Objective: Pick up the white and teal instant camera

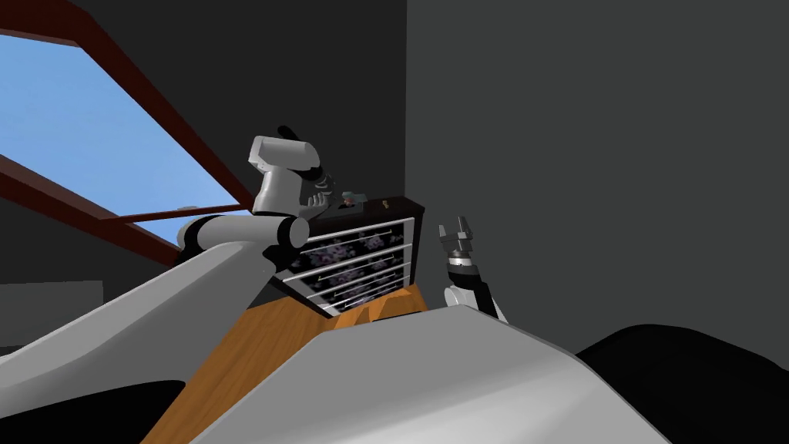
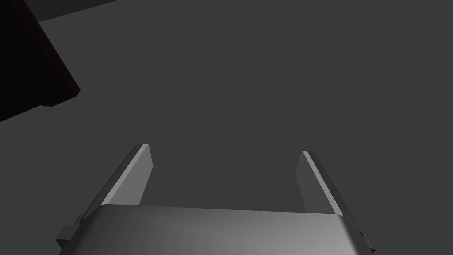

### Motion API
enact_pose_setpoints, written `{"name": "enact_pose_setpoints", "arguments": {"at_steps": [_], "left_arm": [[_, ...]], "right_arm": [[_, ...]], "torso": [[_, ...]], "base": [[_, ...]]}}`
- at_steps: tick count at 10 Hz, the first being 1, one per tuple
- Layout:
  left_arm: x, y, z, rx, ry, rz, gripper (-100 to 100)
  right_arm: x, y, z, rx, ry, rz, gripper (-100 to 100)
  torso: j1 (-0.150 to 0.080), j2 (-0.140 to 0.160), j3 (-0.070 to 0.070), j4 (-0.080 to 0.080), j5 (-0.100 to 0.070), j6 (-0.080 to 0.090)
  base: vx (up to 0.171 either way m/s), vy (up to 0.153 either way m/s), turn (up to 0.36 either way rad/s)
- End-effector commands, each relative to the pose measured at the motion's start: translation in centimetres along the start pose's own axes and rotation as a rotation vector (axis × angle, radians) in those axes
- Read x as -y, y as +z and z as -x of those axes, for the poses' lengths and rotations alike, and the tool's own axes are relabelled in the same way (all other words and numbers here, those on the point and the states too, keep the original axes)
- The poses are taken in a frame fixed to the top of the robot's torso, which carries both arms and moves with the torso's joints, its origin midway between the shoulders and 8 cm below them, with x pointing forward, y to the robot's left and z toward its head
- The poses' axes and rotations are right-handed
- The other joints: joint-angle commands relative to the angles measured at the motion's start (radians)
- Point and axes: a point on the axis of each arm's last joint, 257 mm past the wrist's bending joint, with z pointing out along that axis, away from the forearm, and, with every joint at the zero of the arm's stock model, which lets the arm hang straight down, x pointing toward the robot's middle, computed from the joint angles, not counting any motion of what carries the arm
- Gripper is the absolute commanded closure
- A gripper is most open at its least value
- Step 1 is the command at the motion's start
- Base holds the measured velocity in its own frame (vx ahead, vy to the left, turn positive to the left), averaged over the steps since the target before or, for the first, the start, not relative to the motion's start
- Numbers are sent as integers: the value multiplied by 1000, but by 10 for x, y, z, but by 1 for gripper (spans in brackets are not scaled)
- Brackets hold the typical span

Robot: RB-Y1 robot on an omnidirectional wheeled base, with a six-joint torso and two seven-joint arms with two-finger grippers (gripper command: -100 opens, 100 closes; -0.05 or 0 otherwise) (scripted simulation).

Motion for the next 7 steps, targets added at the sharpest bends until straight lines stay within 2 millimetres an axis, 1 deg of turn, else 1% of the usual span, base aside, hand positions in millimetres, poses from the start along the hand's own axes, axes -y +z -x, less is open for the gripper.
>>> {"name": "enact_pose_setpoints", "arguments": {"at_steps": [1,2,3,4,5,6,7], "left_arm": [[-6,-4,-4,-12,-6,47,-100],[-7,-12,-12,-35,-6,79,-100],[-13,-12,-12,-36,-10,104,-100],[-13,-21,-21,-59,-9,136,-100],[-19,-19,-20,-58,-13,158,-100],[-25,-26,-27,-79,-14,203,-100],[-26,-26,-27,-79,-14,209,-100]], "right_arm": [[0,0,0,0,0,0,0],[0,0,0,0,0,0,0],[0,0,0,0,0,0,0],[0,0,0,0,0,0,0],[0,0,0,0,0,0,0],[0,0,0,0,0,0,0],[0,0,0,0,0,0,0]], "torso": [[0,0,0,0,0,0],[0,0,0,0,0,0],[0,-2,-1,-1,0,0],[0,-1,-1,-1,0,0],[0,-1,-1,0,0,0],[0,-1,-1,-1,0,0],[1,-2,-1,-1,0,0]], "base": [[65,55,-88],[92,55,-133],[68,43,-77],[70,59,-100],[64,57,-90],[82,67,-130],[77,61,-68]]}}
